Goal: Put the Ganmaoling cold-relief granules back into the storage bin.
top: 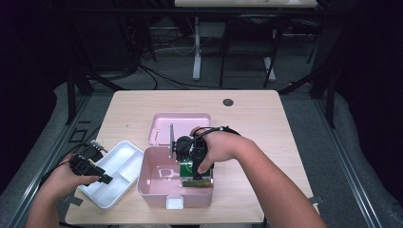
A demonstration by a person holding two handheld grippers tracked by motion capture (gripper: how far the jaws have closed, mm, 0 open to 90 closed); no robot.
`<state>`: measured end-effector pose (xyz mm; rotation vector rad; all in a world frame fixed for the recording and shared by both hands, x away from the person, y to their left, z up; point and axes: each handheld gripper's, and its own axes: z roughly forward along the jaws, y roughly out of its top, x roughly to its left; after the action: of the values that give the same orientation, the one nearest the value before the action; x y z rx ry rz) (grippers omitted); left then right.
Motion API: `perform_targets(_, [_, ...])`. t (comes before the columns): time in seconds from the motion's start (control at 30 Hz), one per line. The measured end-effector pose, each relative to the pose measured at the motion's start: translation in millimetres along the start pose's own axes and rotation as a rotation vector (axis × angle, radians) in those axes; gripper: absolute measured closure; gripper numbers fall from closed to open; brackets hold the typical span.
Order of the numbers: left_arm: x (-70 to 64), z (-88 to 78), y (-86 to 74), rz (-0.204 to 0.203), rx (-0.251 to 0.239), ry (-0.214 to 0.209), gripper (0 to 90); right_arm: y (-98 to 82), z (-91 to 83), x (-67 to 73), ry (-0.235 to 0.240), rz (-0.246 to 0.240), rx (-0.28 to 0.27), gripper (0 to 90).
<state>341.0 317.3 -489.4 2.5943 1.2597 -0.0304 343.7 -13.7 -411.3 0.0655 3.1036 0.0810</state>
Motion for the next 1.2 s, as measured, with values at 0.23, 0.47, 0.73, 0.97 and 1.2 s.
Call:
perform_targets(0.23, [0.5,0.5,-0.4,-0.005,-0.003,-0.001,49.2,0.0,15.9,-2.0,0.011,0.007,-0.008,17.2])
perform_targets(0.47, [0.9,0.8,-0.3,-0.001,-0.002,-0.001,49.2,-0.6,29.4,-3.3,0.012,0.014,-0.018,17.0])
perform_targets(0.73, [0.7,1.4,-0.1,-0.003,0.0,-0.003,49.2,-3.0,36.7,-5.3,0.005,0.019,-0.012,16.8])
perform_targets(0.97, [0.7,1.8,-0.1,-0.004,0.001,-0.002,49.2,-6.8,44.9,-5.9,0.012,0.021,-0.003,16.6])
perform_targets(1.2, [0.5,2.6,0.5,0.002,0.005,-0.002,49.2,-8.0,45.4,-6.3,0.016,0.026,-0.005,16.3])
